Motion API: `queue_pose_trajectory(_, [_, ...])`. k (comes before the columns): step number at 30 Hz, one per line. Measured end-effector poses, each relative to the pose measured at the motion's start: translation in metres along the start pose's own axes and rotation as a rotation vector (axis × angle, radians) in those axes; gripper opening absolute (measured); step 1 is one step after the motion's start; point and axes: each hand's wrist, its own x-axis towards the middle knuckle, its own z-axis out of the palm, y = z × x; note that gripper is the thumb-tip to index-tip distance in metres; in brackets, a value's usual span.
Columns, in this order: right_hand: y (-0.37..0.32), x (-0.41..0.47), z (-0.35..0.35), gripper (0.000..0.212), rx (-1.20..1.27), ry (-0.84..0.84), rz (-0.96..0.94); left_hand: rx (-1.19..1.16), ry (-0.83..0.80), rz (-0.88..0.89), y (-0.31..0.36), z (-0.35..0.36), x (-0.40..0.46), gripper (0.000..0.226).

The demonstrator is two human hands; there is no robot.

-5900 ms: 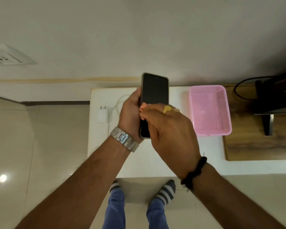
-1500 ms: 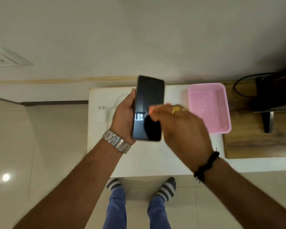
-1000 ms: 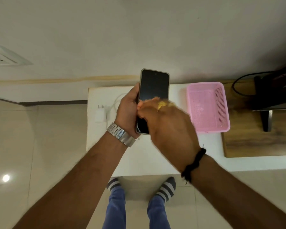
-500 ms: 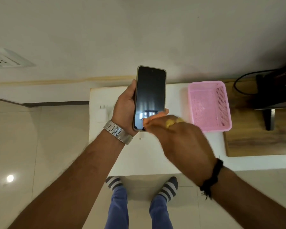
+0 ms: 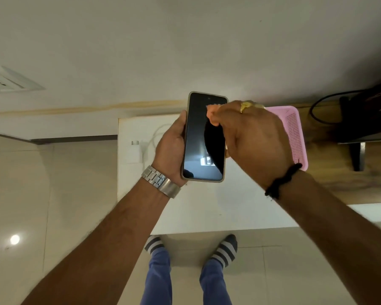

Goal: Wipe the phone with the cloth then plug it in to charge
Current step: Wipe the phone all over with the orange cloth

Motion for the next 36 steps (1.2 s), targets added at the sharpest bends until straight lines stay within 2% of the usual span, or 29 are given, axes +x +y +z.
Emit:
queue_pose_trajectory(3, [-0.012, -0.025, 0.011, 0.027, -0.052, -0.064, -0.007, -0.027, -0.009, 0.012, 0.01, -0.002, 0.003, 0.061])
queue_pose_trajectory(6, [-0.022, -0.054, 0.014, 0.027, 0.032, -0.158, -0.06, 0.001, 0.006, -0.012, 0.01, -0.002, 0.002, 0.069])
queue_pose_trajectory(8, [-0.009, -0.036, 0.01, 0.027, 0.0, -0.058, -0.032, 0.004, -0.024, -0.057, 0.003, 0.003, -0.001, 0.068])
queue_pose_trajectory(11, [0.007, 0.003, 0.002, 0.029, 0.057, 0.049, 0.097, -0.029, -0.105, -0.097, -0.004, 0.003, -0.002, 0.054])
queue_pose_trajectory(14, [0.009, 0.005, 0.006, 0.024, 0.07, 0.052, 0.145, -0.004, -0.114, -0.097, -0.002, 0.0, 0.0, 0.054])
queue_pose_trajectory(17, [0.013, -0.001, 0.002, 0.023, 0.098, 0.132, 0.199, 0.043, -0.098, -0.104, -0.003, 0.001, -0.001, 0.056])
queue_pose_trajectory(19, [0.002, 0.007, 0.002, 0.03, 0.091, 0.195, 0.2, 0.055, -0.07, -0.118, -0.012, 0.003, -0.002, 0.055])
queue_pose_trajectory(21, [-0.018, 0.018, 0.006, 0.04, 0.107, 0.145, 0.129, -0.009, -0.06, -0.119, -0.021, 0.003, -0.003, 0.048])
queue_pose_trajectory(23, [-0.023, 0.02, 0.007, 0.038, 0.112, 0.068, 0.073, -0.062, -0.094, -0.107, -0.022, -0.001, -0.005, 0.046])
queue_pose_trajectory(25, [-0.008, 0.015, 0.003, 0.029, 0.108, 0.08, 0.119, -0.042, -0.128, -0.123, -0.017, -0.008, -0.006, 0.053])
queue_pose_trajectory(28, [0.004, 0.011, 0.002, 0.032, 0.054, 0.112, 0.213, 0.0, -0.125, -0.133, -0.016, -0.008, -0.005, 0.056])
queue_pose_trajectory(30, [-0.014, 0.016, 0.009, 0.038, 0.058, 0.143, 0.18, -0.044, -0.122, -0.118, -0.019, -0.002, -0.002, 0.049])
queue_pose_trajectory(32, [-0.034, 0.013, 0.016, 0.044, 0.108, 0.082, 0.13, -0.124, -0.134, -0.07, -0.017, -0.002, 0.001, 0.048])
queue_pose_trajectory(36, [-0.053, -0.033, 0.026, 0.019, 0.151, -0.073, 0.012, -0.046, -0.061, -0.027, -0.002, -0.015, 0.004, 0.052])
